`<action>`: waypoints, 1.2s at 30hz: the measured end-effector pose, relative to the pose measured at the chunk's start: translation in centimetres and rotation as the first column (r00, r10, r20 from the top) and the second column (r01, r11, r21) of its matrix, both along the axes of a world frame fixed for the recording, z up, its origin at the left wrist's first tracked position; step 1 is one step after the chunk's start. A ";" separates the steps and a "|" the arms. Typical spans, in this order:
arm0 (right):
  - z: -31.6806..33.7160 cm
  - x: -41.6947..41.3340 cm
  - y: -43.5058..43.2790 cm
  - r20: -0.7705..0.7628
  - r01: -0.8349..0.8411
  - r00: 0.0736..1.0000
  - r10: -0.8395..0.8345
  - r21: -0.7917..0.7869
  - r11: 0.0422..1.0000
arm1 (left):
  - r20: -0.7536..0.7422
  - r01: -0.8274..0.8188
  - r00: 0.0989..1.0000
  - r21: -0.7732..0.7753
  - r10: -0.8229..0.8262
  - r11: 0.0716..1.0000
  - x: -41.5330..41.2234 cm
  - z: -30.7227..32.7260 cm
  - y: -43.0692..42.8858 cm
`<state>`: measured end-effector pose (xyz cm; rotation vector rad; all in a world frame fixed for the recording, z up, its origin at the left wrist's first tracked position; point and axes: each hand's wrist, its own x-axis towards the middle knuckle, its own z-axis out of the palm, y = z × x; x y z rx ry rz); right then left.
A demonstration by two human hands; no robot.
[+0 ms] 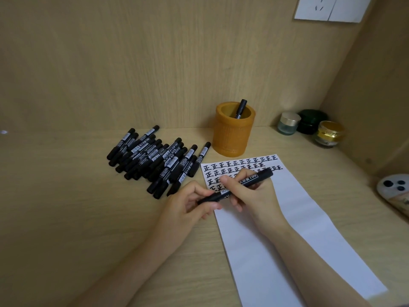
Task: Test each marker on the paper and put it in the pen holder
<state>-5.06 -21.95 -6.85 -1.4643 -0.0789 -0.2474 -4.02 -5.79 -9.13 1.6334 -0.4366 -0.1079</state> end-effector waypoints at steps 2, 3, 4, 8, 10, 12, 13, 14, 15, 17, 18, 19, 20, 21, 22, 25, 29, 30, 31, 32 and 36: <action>0.0 0.2 0.1 0.020 0.015 1.000 -0.015 -0.004 1.000 | 0.012 0.001 1.000 -0.022 0.000 1.000 0.0 0.1 -0.3; -0.1 0.2 0.2 0.026 0.022 0.999 -0.022 -0.009 1.000 | 0.015 -0.003 1.000 -0.033 0.003 0.999 -0.1 0.2 -0.5; -0.2 0.3 0.2 0.029 0.030 0.999 -0.030 -0.015 0.999 | 0.015 -0.006 1.000 -0.044 0.007 0.999 -0.2 0.2 -0.5; -0.3 0.4 0.3 0.034 0.025 0.999 -0.024 -0.036 0.999 | 0.025 0.002 1.000 -0.036 -0.001 0.999 -0.4 0.2 -0.6; -0.3 0.4 0.3 0.031 0.024 0.999 -0.022 -0.046 0.999 | 0.027 -0.010 1.000 -0.017 0.010 1.000 -0.3 0.2 -0.7; -0.3 0.6 0.5 0.008 0.032 0.999 -0.032 -0.048 0.998 | 0.037 -0.041 0.998 -0.003 0.041 0.999 -0.1 0.3 -0.7; -0.2 0.6 0.6 -0.006 0.043 0.999 -0.043 -0.050 0.998 | 0.051 -0.062 0.997 0.005 0.062 0.998 -0.1 0.4 -0.6; -0.1 0.7 0.6 -0.017 0.067 0.998 -0.068 -0.047 0.997 | 0.074 -0.081 0.994 0.020 0.079 0.997 0.0 0.5 -0.6; -0.2 0.7 0.5 -0.023 0.116 0.993 -0.116 -0.029 0.993 | 0.104 -0.097 0.990 0.045 0.092 0.994 0.0 0.6 -0.5; -0.4 0.8 -0.4 0.020 0.276 0.961 -0.276 -0.050 0.960 | 0.154 -0.133 0.981 0.077 0.119 0.988 -0.2 0.9 -0.2; -0.5 0.7 -0.9 0.110 0.369 0.928 -0.356 -0.150 0.917 | 0.170 -0.155 0.975 0.077 0.140 0.985 -0.3 0.9 -0.1; -0.6 0.5 -1.4 0.245 0.439 0.893 -0.377 -0.288 0.851 | 0.184 -0.178 0.969 0.073 0.162 0.981 -0.4 1.0 0.0; -0.8 0.3 -1.7 0.378 0.477 0.865 -0.330 -0.418 0.773 | 0.195 -0.194 0.964 0.064 0.178 0.979 -0.5 1.1 0.0; -1.1 0.3 -1.7 0.476 0.490 0.846 -0.240 -0.517 0.702 | 0.203 -0.202 0.961 0.056 0.187 0.978 -0.6 1.2 0.1; -1.4 0.3 -1.6 0.529 0.480 0.837 -0.142 -0.584 0.655 | 0.214 -0.204 0.958 0.049 0.189 0.978 -0.6 1.4 0.1; -1.7 0.7 -1.1 0.566 0.425 0.821 0.069 -0.688 0.589 | 0.271 -0.197 0.945 0.025 0.183 0.980 -0.6 1.5 0.2; -1.7 1.2 -1.2 0.612 0.456 0.778 0.144 -0.707 0.541 | 0.236 -0.174 0.957 -0.003 0.170 0.985 -0.5 1.3 0.3; -1.7 1.1 -1.2 0.600 0.436 0.793 0.099 -0.674 0.596 | 0.219 -0.163 0.963 -0.002 0.160 0.987 -0.6 1.3 0.2; -1.5 1.0 -1.1 0.575 0.415 0.818 0.024 -0.618 0.668 | 0.203 -0.148 0.969 0.007 0.144 0.989 -0.6 1.2 0.2; -1.2 0.9 -1.1 0.531 0.397 0.845 -0.061 -0.549 0.735 | 0.202 -0.134 0.971 0.038 0.124 0.990 -0.6 1.1 0.2; 1.5 1.5 -1.8 0.315 0.380 0.906 -0.282 -0.311 0.871 | 0.372 -0.045 0.922 0.382 -0.109 0.923 -0.1 0.3 0.2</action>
